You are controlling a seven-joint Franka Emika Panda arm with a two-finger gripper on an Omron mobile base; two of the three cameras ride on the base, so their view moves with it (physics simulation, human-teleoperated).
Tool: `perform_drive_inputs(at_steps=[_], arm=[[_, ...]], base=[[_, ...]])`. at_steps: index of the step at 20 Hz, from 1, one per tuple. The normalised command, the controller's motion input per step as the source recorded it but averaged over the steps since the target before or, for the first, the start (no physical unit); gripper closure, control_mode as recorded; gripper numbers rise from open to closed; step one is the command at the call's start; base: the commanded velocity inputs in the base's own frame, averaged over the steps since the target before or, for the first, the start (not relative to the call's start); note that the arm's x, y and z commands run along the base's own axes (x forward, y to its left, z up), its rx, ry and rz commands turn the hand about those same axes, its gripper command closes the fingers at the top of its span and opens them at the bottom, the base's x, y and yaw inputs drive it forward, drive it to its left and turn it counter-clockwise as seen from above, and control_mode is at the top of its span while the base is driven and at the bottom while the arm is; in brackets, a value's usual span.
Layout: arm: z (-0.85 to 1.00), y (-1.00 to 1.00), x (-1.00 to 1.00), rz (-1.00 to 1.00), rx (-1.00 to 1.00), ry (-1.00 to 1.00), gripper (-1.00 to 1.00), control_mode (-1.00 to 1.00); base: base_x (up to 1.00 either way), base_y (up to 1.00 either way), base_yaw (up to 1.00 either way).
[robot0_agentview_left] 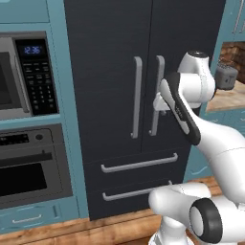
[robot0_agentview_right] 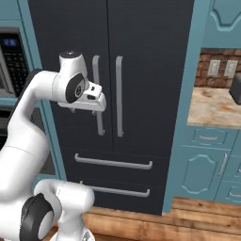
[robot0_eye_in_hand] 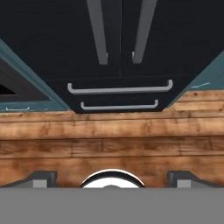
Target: Take the lemon wedge from the fridge and place it on the plate with fish on the dining counter.
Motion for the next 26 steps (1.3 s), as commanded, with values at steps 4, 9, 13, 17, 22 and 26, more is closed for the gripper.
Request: perform_drive_inputs(at_steps=[4, 9, 13, 17, 22, 26], arm=[[0.0, 0.0, 0.0, 0.0, 0.0, 0.0, -1.0, 1.0], [0.01, 0.0, -0.18, 0.0, 0.0, -0.14, -1.0, -1.0], [0.11, 0.02, 0.25, 0.0, 0.0, -0.49, -1.0, -1.0], [0.01, 0.33, 0.84, 0.0, 0.02, -0.35, -1.0, -1.0], [0.0, 0.43, 0.73, -0.02, 0.07, -0.19, -1.0, -1.0], [0.0, 0.03, 0.56, -0.05, 0.0, 0.01, -1.0, -1.0]], base=[[-0.39, 0.0, 0.0], [0.0, 0.0, 0.0], [0.0, 0.0, 0.0], [0.0, 0.0, 0.0], [0.0, 0.0, 0.0], [0.0, 0.0, 0.0]])
